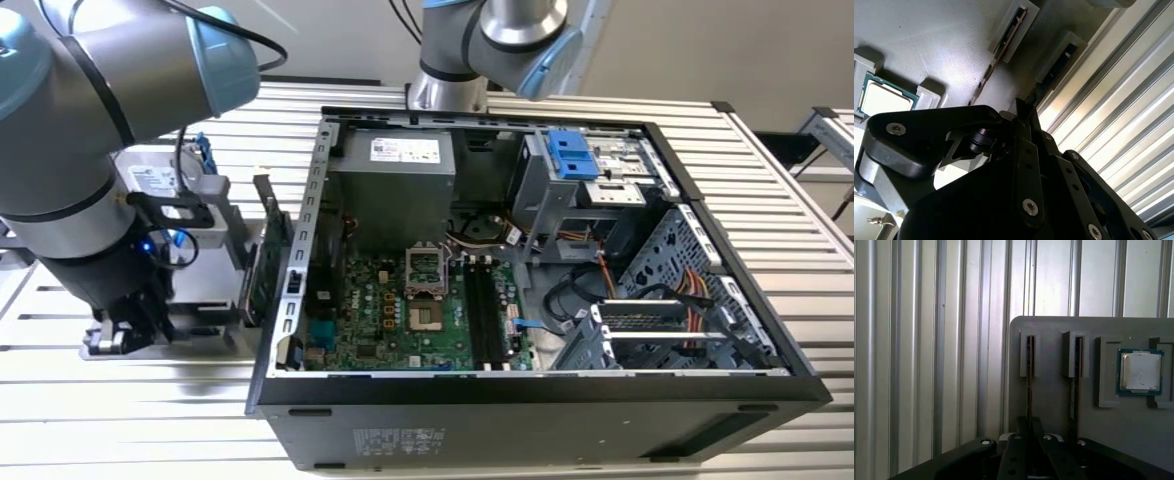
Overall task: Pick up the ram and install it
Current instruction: 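Pick up the ram and move it above insertion slot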
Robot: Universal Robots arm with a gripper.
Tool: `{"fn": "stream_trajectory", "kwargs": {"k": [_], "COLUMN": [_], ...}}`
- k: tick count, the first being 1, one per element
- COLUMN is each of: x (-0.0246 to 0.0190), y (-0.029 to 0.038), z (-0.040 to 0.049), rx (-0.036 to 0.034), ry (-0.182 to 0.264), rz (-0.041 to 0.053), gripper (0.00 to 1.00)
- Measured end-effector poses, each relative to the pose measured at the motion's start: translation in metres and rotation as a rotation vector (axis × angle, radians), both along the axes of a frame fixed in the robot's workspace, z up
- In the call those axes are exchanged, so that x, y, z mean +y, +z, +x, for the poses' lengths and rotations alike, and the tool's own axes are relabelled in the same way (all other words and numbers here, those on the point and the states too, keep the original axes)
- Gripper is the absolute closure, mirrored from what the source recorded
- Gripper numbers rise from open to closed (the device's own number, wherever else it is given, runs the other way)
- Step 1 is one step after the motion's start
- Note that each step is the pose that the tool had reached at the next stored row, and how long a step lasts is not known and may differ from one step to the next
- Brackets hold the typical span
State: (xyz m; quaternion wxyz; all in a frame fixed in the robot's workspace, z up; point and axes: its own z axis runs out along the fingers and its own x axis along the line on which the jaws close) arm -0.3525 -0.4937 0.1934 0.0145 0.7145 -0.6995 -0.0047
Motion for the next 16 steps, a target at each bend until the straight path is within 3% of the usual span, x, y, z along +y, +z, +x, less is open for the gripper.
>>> {"fn": "stream_trajectory", "kwargs": {"k": [16], "x": [0.0000], "y": [0.0246], "z": [0.0000], "rx": [-0.0002], "ry": [0.000], "rz": [-0.0001], "gripper": [1.00]}}
